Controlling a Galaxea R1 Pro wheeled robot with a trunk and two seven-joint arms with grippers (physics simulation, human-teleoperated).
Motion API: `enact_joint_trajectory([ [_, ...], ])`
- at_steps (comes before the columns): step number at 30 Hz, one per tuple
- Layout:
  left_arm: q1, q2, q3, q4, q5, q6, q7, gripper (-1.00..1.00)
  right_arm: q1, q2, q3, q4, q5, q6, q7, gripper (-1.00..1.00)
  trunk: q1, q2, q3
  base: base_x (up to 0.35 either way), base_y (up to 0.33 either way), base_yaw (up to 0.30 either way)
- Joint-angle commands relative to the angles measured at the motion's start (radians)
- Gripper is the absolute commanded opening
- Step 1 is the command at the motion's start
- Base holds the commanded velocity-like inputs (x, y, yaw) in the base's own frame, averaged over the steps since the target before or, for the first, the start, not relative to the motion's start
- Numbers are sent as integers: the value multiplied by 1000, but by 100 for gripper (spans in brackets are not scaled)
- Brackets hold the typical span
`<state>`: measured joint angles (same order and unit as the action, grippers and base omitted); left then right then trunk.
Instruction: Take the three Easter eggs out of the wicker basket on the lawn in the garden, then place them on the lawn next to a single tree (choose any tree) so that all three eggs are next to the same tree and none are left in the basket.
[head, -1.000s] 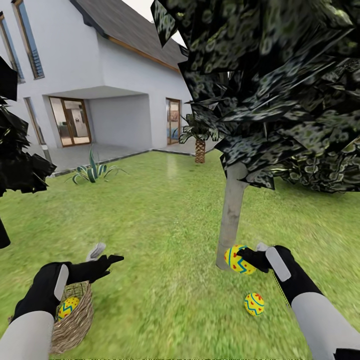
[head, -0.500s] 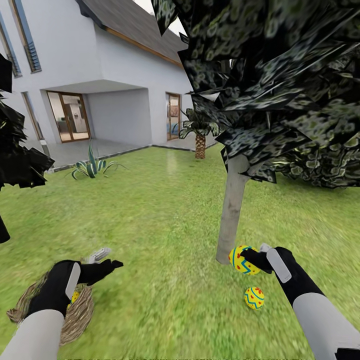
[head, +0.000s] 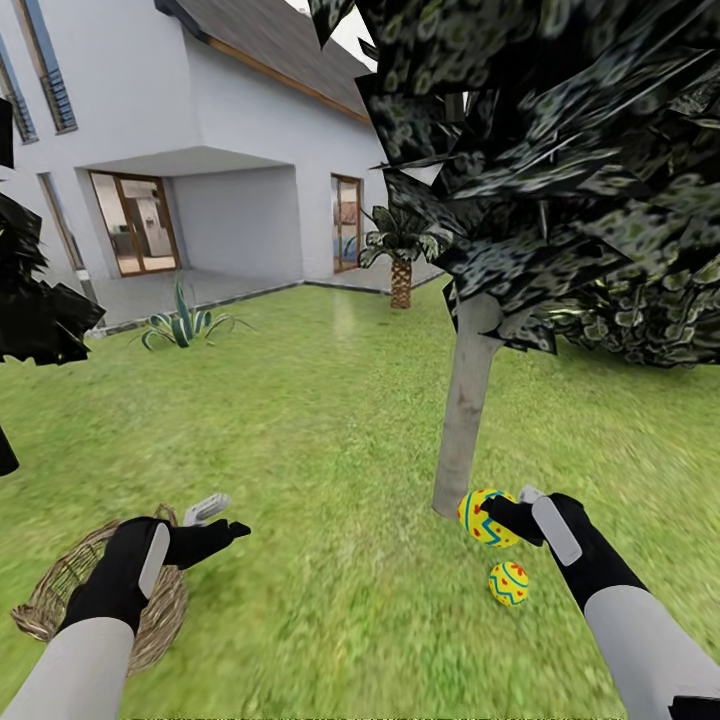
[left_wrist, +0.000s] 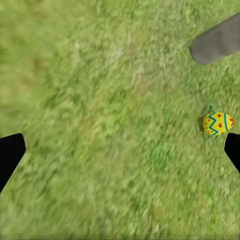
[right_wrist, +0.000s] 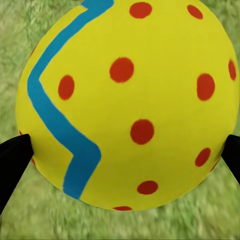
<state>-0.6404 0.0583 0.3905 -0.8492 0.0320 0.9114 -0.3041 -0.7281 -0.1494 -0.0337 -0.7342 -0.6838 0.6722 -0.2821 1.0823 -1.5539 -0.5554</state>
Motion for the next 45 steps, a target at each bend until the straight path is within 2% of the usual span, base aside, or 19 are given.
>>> enact_joint_trajectory([
  [1, -1, -2, 2, -1, 3, 6, -1, 100, -1, -1, -1, -3, -11, 3, -8, -100, 4, -8, -5, 0, 0, 0],
  [9, -1, -20, 1, -1, 1, 3, 2, 100, -1, -1, 0, -5, -10, 3, -8, -100, 35, -64, -30, 0, 0, 0],
  [12, -1, -32, -1, -1, 0, -14, 29, 100, -1, 1, 2, 3, 0, 2, -9, -100, 46, -85, -39, 0, 0, 0],
  [13, -1, -39, -1, -1, 0, -19, 49, 100, -1, 5, 6, 5, 24, 2, -16, -100, 50, -92, -43, 0, 0, 0],
  [14, -1, -50, -1, -1, 0, -22, 71, 100, -1, 16, 19, 6, 65, 2, -33, -100, 54, -99, -46, 0, 0, 0],
  [15, -1, -69, -2, -1, 0, -24, 100, 100, -1, 41, 33, 15, 131, 1, -67, -100, 58, -106, -49, 0, 0, 0],
  [17, -1, -84, -2, -1, 1, -39, 137, 100, -1, 85, 42, 52, 214, -25, -108, -100, 65, -120, -55, 0, 0, 0],
  [18, -1, -87, -2, 1, 3, -55, 147, 100, -1, 108, 44, 80, 241, -52, -120, -100, 69, -127, -58, 0, 0, 0],
  [19, -1, -88, -2, 2, 5, -61, 149, 100, -1, 118, 45, 97, 251, -64, -126, -100, 73, -134, -61, 0, 0, 0],
  [22, -1, -90, -2, 2, 6, -66, 149, 100, -1, 136, 47, 114, 260, -74, -132, -100, 84, -155, -71, 0, 0, 0],
  [26, -1, -91, -2, 2, 8, -67, 147, 100, -1, 141, 51, 118, 262, -75, -133, -100, 100, -183, -83, 0, 0, 0],
  [29, -1, -110, -2, 2, 8, -65, 142, 100, -1, 143, 97, 130, 262, -76, -134, -100, 111, -204, -93, 0, 0, 0],
  [31, -1, -119, -2, 2, 9, -61, 140, 100, -1, 150, 122, 135, 262, -78, -134, -100, 111, -204, -93, 0, 0, 0],
  [33, -1, -123, -2, 2, 9, -57, 139, 100, -1, 154, 130, 137, 263, -80, -133, -100, 111, -204, -93, 0, 0, 0],
  [45, -1, -124, -2, 2, 8, -63, 140, 100, -1, 154, 133, 128, 261, -76, -124, -100, 111, -204, -93, 125, -172, 0],
])
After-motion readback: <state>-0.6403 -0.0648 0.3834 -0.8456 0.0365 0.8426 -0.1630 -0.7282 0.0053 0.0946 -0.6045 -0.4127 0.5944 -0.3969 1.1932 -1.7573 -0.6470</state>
